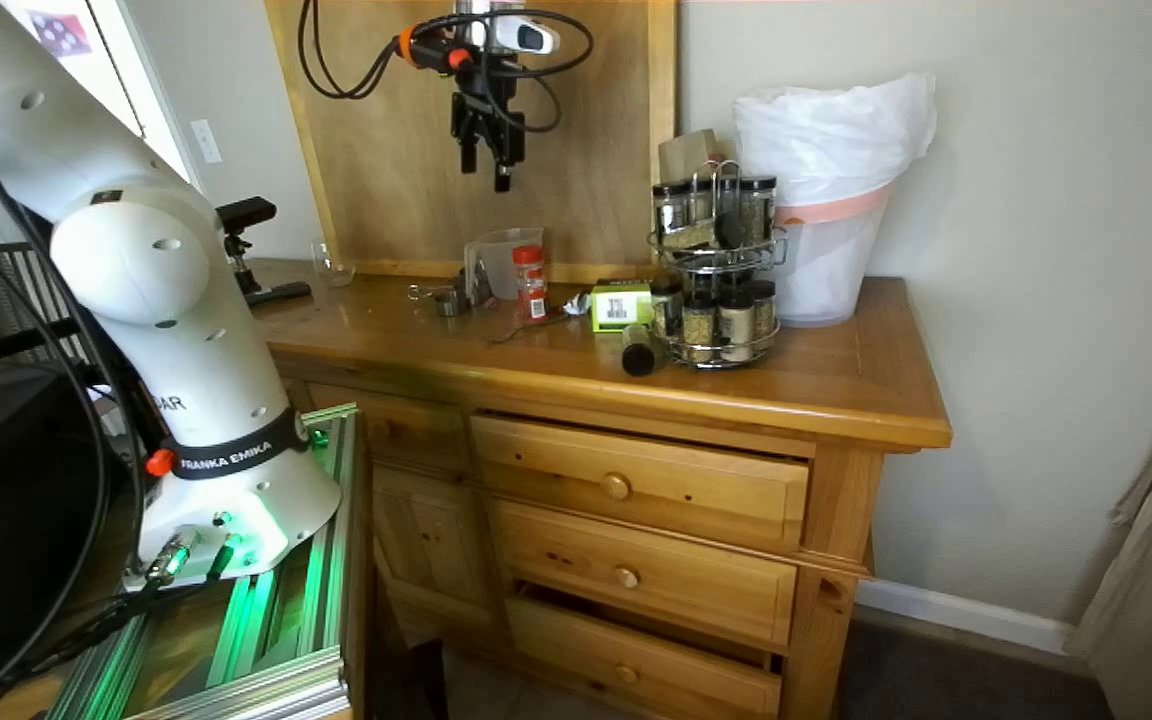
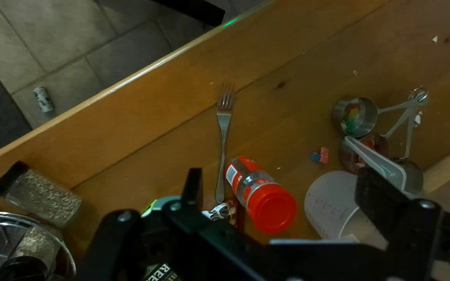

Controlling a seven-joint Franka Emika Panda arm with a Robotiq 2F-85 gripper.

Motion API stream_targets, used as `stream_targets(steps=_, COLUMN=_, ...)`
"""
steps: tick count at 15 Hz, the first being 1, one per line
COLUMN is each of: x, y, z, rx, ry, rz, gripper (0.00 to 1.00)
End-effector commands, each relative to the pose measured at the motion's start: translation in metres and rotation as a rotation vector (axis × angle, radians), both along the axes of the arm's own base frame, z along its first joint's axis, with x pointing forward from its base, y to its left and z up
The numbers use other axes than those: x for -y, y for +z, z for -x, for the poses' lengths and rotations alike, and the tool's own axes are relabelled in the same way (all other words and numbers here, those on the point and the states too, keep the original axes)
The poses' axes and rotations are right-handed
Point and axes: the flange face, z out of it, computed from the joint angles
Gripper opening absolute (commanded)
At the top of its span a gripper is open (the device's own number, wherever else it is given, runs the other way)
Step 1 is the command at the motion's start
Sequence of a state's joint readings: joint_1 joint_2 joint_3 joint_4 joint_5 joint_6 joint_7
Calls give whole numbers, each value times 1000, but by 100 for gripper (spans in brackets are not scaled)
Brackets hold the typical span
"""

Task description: Put the orange container inside the clear jug

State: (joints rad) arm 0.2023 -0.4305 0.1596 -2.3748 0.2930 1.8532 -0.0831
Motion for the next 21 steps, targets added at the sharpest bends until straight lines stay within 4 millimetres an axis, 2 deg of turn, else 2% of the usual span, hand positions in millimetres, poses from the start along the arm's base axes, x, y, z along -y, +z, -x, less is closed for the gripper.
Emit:
stream_targets(steps=1, x=-3, y=-2, z=-2, rx=12, ry=24, rz=-7, gripper=100)
stream_targets(steps=7, x=-34, y=-14, z=-9, rx=127, ry=188, rz=-27, gripper=100)
stream_targets(steps=9, x=-49, y=-23, z=-11, rx=141, ry=250, rz=-42, gripper=100)
stream_targets(steps=13, x=-73, y=-47, z=-17, rx=241, ry=315, rz=40, gripper=100)
stream_targets(steps=14, x=-76, y=-53, z=-19, rx=243, ry=315, rz=42, gripper=100)
stream_targets(steps=16, x=-74, y=-48, z=-16, rx=219, ry=306, rz=19, gripper=100)
stream_targets(steps=21, x=-77, y=-56, z=-18, rx=211, ry=326, rz=5, gripper=100)
